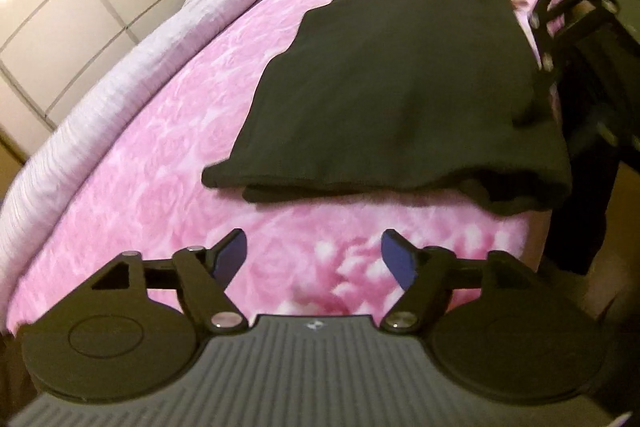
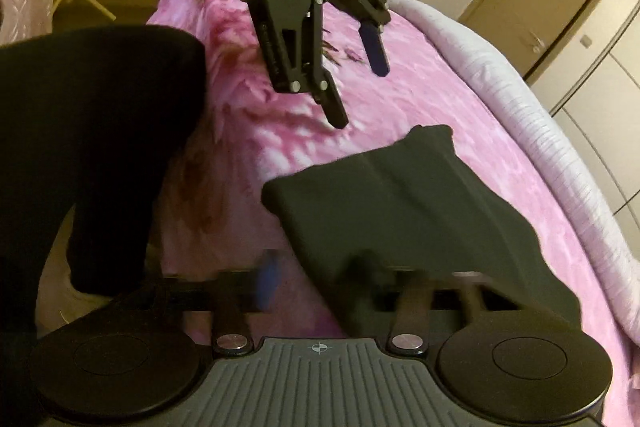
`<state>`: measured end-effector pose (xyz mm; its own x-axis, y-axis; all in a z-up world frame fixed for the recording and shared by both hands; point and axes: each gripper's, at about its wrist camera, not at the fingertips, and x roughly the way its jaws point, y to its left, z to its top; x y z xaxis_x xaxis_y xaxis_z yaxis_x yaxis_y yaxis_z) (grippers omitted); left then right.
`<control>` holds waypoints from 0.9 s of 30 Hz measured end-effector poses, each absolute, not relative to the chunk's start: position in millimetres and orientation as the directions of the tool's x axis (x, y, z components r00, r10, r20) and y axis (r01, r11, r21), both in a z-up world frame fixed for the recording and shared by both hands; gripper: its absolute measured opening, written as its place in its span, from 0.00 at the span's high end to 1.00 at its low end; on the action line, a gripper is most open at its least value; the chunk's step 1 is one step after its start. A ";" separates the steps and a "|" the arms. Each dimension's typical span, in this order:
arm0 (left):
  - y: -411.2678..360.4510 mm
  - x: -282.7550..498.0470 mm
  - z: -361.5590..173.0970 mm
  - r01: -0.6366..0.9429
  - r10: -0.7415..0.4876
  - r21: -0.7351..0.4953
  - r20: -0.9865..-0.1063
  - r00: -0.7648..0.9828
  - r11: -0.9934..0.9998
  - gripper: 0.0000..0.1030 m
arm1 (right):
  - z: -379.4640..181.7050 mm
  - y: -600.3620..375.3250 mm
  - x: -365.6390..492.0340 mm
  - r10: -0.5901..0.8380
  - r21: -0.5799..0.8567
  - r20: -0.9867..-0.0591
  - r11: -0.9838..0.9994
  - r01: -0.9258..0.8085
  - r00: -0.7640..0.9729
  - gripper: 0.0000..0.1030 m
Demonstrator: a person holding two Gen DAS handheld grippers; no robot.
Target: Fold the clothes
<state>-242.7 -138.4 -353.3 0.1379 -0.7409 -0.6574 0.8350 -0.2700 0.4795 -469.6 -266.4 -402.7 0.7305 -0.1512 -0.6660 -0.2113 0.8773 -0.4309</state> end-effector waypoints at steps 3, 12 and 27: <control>-139.7 -251.4 -355.2 0.766 -0.761 0.553 -0.635 0.133 -0.327 0.21 | -386.4 -280.0 -467.5 -0.131 -0.348 -0.634 0.928 -0.130 0.762 0.96; -179.3 -271.8 -390.7 0.456 -0.809 0.760 -0.573 0.133 -0.463 0.19 | -348.4 -300.6 -475.2 -0.148 -0.268 -0.545 0.963 -0.005 0.825 0.96; -164.2 -254.9 -367.6 0.518 -0.783 0.734 -0.596 0.179 -0.440 0.93 | -342.8 -263.8 -490.3 -0.009 -0.233 -0.586 0.960 -0.158 0.810 0.97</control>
<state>-254.9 -164.2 -367.6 0.1792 -0.7826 -0.5962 0.5175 -0.4404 0.7336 -490.3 -263.8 -342.8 0.8103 -0.0094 -0.5859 -0.1576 0.9595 -0.2334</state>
